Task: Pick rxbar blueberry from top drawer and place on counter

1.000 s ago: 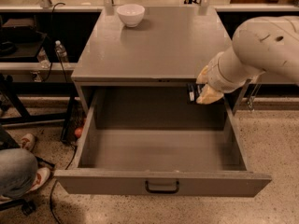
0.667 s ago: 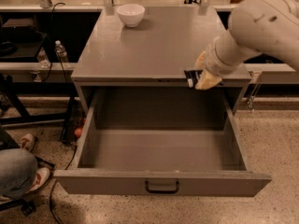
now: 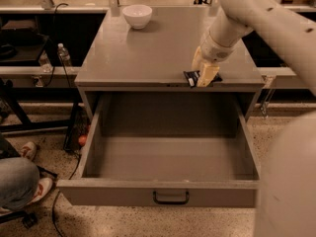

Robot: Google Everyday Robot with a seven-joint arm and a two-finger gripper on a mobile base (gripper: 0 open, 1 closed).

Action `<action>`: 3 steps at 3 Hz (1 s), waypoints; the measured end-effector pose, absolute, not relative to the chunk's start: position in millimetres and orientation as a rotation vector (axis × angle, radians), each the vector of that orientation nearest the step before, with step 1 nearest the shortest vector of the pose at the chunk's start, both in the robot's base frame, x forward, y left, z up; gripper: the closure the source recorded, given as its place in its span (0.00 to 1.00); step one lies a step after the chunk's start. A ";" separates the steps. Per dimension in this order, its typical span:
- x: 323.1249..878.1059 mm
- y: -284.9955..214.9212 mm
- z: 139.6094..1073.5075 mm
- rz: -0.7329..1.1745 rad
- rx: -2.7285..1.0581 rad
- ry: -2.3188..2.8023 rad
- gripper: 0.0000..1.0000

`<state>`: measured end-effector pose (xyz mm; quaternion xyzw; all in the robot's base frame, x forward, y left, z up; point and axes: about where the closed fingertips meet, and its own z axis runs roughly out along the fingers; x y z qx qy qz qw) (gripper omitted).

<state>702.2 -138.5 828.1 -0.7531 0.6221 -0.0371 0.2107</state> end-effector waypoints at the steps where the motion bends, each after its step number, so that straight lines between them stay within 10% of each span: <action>1: 708.9 -133.2 823.3 -0.057 -2.125 1.737 1.00; 3: 709.0 -133.2 823.2 -0.057 -2.126 1.737 0.52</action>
Offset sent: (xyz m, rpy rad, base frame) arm 0.0894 0.0266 0.0947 0.0172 -0.0130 0.0473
